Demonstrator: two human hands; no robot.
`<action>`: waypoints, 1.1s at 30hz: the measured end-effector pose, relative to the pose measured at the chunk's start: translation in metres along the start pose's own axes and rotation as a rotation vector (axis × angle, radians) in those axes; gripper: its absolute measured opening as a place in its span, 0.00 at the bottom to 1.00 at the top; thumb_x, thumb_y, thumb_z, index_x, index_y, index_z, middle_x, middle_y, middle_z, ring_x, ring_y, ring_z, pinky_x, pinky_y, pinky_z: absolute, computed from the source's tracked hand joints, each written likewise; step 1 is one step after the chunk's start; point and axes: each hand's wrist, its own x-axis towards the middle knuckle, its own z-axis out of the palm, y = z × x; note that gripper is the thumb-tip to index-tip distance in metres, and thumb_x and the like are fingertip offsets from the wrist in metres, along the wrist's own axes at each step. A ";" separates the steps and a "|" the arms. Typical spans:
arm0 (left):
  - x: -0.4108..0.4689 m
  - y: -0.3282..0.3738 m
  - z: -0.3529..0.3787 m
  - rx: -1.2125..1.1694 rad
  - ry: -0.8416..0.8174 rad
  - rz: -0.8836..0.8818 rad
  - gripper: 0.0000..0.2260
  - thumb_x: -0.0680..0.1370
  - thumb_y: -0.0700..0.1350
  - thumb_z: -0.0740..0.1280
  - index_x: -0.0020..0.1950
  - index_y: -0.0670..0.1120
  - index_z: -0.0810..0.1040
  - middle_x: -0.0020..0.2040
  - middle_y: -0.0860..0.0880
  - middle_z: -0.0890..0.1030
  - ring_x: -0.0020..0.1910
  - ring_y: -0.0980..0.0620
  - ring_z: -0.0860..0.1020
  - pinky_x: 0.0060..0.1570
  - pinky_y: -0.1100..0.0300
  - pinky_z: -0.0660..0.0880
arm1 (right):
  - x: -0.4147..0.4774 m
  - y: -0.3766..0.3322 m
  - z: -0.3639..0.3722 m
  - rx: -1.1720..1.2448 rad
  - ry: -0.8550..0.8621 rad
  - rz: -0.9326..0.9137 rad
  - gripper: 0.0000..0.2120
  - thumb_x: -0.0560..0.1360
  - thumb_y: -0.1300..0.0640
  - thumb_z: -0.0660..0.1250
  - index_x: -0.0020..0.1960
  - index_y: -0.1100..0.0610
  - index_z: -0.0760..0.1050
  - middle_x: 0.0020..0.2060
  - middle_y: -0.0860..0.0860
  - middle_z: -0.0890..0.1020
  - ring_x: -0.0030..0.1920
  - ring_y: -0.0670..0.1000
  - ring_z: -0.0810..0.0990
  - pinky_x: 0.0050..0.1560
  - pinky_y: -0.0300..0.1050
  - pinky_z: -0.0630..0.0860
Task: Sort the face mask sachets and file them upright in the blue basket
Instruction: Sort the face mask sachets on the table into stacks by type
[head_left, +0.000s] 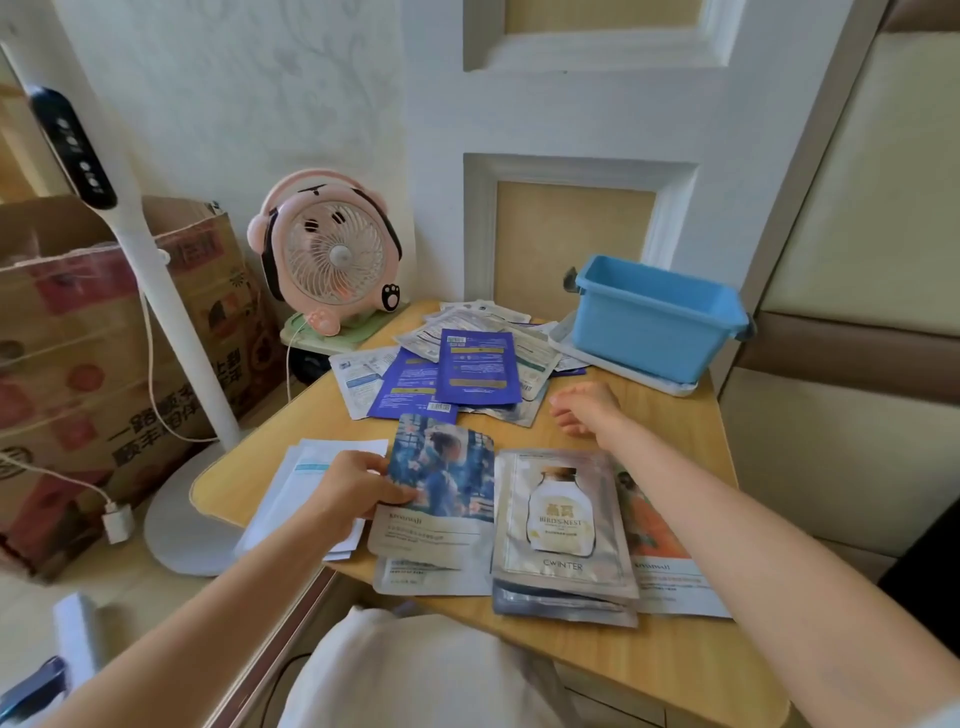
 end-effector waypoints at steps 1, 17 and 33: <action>-0.001 0.000 0.000 -0.023 0.004 0.012 0.07 0.70 0.33 0.72 0.42 0.39 0.75 0.37 0.44 0.81 0.34 0.50 0.80 0.24 0.66 0.76 | 0.003 -0.002 0.004 0.011 0.003 0.015 0.04 0.76 0.62 0.65 0.47 0.59 0.78 0.41 0.57 0.81 0.34 0.50 0.77 0.36 0.40 0.76; 0.002 -0.005 -0.004 0.326 -0.004 0.036 0.14 0.69 0.46 0.75 0.43 0.46 0.70 0.42 0.50 0.78 0.38 0.54 0.80 0.36 0.61 0.80 | 0.060 -0.007 0.031 0.293 0.101 0.191 0.12 0.74 0.68 0.65 0.57 0.63 0.73 0.49 0.58 0.80 0.44 0.52 0.80 0.47 0.43 0.80; -0.002 -0.005 0.007 1.210 -0.185 0.528 0.46 0.62 0.74 0.56 0.76 0.59 0.46 0.77 0.53 0.46 0.76 0.50 0.48 0.73 0.52 0.48 | 0.070 -0.032 0.051 0.272 0.029 0.244 0.10 0.73 0.68 0.65 0.54 0.63 0.72 0.44 0.57 0.79 0.32 0.49 0.75 0.28 0.40 0.72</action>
